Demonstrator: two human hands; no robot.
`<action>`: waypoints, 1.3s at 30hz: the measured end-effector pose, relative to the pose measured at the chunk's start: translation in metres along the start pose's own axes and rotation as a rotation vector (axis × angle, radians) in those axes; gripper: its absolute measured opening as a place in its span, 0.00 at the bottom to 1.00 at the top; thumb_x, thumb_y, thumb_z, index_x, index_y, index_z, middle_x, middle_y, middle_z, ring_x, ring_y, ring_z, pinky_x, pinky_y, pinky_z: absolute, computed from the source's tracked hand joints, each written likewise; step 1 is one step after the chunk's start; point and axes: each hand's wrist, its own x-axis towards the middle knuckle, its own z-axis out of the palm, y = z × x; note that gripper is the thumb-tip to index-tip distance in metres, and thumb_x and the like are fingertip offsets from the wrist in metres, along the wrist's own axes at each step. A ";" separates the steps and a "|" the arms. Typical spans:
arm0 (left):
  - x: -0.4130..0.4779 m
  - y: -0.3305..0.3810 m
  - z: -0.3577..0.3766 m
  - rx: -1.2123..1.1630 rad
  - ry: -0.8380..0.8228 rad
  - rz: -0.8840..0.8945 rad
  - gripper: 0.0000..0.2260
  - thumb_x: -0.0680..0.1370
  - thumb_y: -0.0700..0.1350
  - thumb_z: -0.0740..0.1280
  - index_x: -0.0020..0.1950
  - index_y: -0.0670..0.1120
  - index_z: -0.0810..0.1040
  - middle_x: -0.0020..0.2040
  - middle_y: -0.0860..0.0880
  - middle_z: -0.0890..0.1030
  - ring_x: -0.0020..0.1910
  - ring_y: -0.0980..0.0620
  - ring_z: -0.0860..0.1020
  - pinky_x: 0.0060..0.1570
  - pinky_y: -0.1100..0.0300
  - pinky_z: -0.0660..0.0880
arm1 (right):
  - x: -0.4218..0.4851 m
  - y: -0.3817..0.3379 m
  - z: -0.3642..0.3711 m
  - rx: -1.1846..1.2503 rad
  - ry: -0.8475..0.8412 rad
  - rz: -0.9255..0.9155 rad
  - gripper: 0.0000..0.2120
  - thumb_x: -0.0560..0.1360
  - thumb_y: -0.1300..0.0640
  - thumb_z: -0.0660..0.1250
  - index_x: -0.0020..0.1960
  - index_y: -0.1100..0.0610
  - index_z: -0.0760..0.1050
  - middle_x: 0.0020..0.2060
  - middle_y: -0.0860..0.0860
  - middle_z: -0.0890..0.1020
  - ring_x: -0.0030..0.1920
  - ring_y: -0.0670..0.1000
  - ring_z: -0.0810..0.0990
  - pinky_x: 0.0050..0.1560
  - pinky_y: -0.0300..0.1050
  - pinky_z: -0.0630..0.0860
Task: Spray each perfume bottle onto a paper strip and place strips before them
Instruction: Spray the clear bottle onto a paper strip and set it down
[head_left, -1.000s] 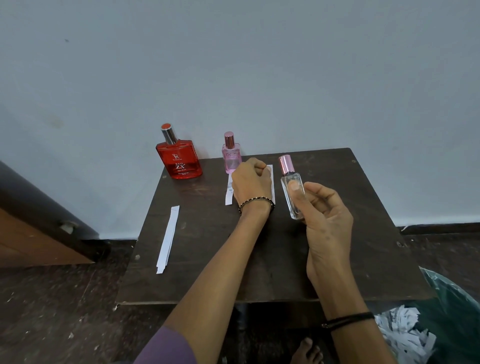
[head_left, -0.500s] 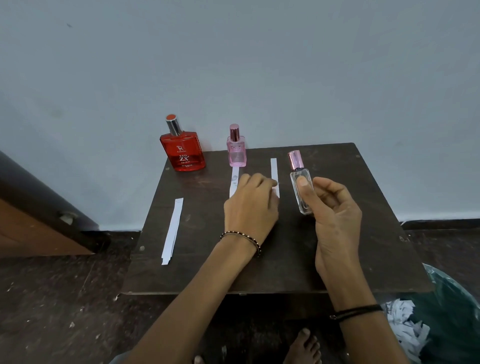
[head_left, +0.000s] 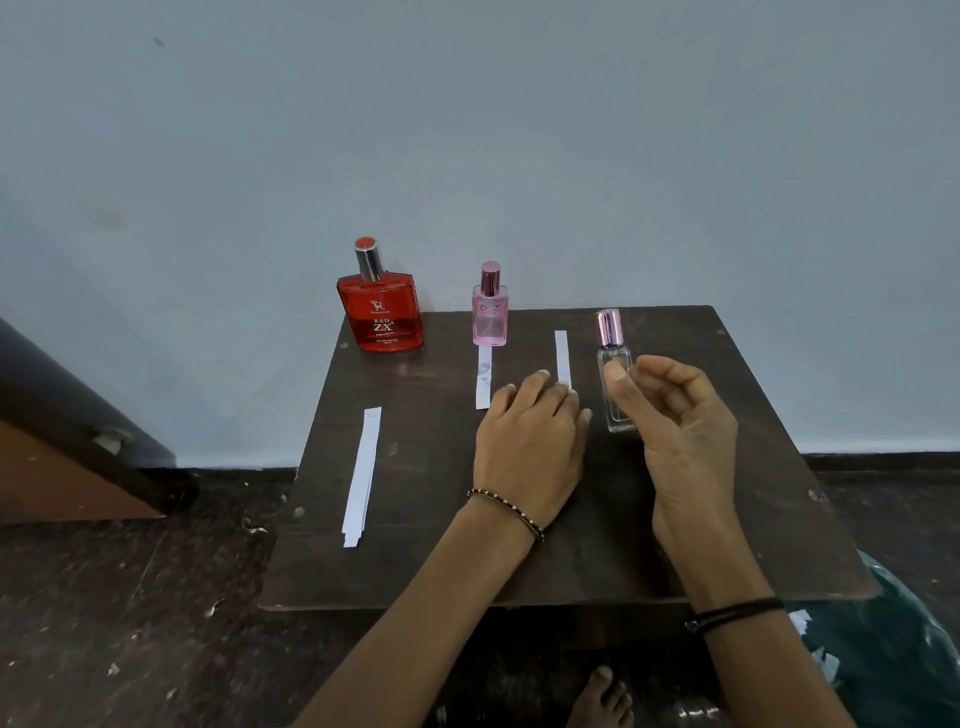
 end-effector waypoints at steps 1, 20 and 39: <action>0.000 0.000 0.000 0.010 -0.001 -0.004 0.16 0.83 0.50 0.58 0.62 0.45 0.80 0.62 0.49 0.82 0.69 0.49 0.73 0.64 0.51 0.69 | 0.004 -0.001 0.002 -0.028 -0.017 -0.019 0.18 0.68 0.51 0.79 0.56 0.49 0.79 0.47 0.42 0.87 0.49 0.40 0.85 0.45 0.29 0.78; 0.007 0.006 0.006 0.080 -0.154 -0.094 0.21 0.85 0.53 0.53 0.72 0.42 0.70 0.70 0.46 0.70 0.72 0.47 0.64 0.67 0.47 0.64 | 0.088 -0.005 0.054 -0.634 -0.185 -0.284 0.20 0.72 0.51 0.77 0.62 0.52 0.79 0.53 0.44 0.83 0.44 0.36 0.80 0.44 0.24 0.70; 0.002 0.012 0.005 -0.026 0.004 -0.124 0.20 0.83 0.52 0.55 0.73 0.44 0.68 0.66 0.47 0.74 0.63 0.47 0.71 0.59 0.50 0.69 | 0.072 0.004 0.034 -0.561 -0.254 -0.160 0.32 0.73 0.55 0.78 0.72 0.60 0.69 0.64 0.54 0.81 0.62 0.49 0.80 0.55 0.28 0.75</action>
